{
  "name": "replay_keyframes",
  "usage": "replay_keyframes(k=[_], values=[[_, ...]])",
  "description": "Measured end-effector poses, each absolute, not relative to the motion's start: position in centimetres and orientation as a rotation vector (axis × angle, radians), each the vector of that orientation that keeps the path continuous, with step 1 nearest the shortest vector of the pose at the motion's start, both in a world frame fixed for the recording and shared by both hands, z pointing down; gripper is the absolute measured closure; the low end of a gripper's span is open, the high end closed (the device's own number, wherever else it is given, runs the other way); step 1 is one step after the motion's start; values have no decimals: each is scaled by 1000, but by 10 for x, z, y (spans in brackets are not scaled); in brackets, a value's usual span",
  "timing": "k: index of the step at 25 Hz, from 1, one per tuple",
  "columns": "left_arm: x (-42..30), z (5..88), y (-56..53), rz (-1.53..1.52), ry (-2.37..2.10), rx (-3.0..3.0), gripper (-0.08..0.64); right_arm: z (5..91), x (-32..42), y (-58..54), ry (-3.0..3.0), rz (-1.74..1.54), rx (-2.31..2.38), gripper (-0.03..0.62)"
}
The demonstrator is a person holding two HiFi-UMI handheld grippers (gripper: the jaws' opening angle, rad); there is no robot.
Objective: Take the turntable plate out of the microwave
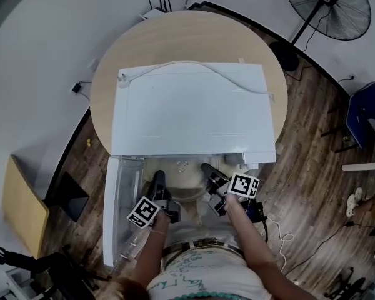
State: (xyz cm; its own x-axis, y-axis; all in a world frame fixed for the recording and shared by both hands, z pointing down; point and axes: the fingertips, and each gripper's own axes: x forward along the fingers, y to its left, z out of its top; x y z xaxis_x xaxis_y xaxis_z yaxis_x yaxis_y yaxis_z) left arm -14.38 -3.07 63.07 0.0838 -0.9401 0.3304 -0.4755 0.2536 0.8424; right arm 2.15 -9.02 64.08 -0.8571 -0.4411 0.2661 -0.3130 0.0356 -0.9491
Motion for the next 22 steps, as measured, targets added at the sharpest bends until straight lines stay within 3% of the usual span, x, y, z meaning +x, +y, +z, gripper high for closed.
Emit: replay_keyframes(k=[22], values=[[-128,583,28,-689,-1658,1414,460,598,26,-52,2372,-1891,-660,535]])
